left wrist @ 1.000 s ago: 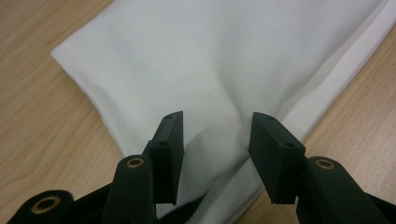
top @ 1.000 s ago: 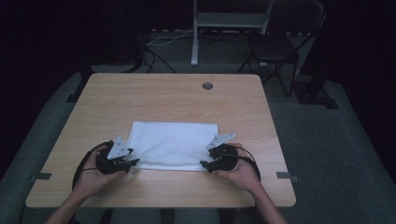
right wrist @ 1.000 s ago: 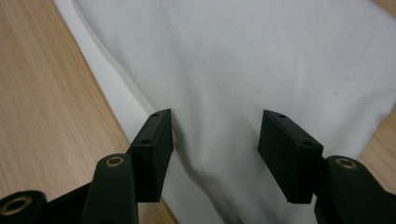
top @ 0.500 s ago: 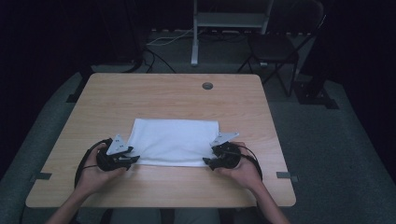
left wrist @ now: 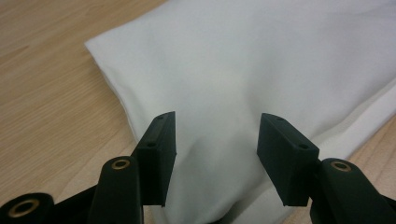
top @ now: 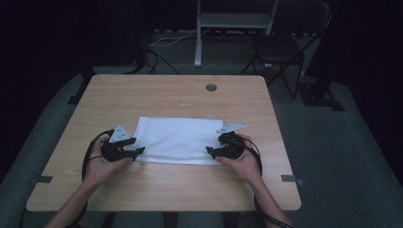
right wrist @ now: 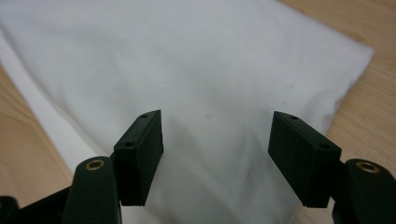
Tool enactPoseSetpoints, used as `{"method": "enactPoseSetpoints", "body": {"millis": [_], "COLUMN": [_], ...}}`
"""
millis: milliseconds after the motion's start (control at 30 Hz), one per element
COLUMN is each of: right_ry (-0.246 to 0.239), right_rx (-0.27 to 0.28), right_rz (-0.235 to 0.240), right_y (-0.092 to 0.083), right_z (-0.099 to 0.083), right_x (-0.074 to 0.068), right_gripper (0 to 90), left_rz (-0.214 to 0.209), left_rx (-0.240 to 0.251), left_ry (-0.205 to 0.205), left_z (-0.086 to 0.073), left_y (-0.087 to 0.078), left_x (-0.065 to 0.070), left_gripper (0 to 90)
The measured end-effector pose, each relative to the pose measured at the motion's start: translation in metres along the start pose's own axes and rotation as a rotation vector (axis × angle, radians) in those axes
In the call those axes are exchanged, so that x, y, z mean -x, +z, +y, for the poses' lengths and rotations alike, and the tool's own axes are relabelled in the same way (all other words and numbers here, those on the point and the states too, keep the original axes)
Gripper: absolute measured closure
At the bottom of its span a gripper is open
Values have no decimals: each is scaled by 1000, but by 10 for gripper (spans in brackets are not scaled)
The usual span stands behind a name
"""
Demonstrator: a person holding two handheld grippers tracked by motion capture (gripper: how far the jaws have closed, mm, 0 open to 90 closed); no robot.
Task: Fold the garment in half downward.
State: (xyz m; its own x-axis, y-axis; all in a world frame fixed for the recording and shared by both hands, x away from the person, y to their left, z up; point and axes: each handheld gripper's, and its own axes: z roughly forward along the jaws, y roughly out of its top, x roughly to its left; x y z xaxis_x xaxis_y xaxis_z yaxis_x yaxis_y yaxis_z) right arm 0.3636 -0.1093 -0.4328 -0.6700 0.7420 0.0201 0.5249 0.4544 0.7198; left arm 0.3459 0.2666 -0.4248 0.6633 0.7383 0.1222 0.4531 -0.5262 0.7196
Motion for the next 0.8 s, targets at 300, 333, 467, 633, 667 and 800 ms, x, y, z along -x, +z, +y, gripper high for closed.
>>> {"method": "enactPoseSetpoints", "body": {"millis": [300,333,467,633,667,800], "right_ry": [-40,-39,-11,5,11,15], "right_rx": [-7,-4,8,27,39,75], "right_rz": [-22,-23,-25,-29,-22,-10], "right_y": [4,5,12,10,8,-3], "right_z": [-1,0,3,8,8,10], "right_x": [-3,-2,8,10,10,8], "right_gripper": [304,301,286,236,228,196], "left_rz": [9,11,14,-6,-17,-54], "left_rx": [-3,2,-5,6,19,60], "left_ry": [-17,-32,-57,-102,-118,-148], "left_z": [-3,-2,2,5,5,6], "left_y": [9,11,16,12,10,2], "left_x": [-1,-3,-10,-14,-16,-23], "left_gripper": [454,448,439,304,300,196]}}
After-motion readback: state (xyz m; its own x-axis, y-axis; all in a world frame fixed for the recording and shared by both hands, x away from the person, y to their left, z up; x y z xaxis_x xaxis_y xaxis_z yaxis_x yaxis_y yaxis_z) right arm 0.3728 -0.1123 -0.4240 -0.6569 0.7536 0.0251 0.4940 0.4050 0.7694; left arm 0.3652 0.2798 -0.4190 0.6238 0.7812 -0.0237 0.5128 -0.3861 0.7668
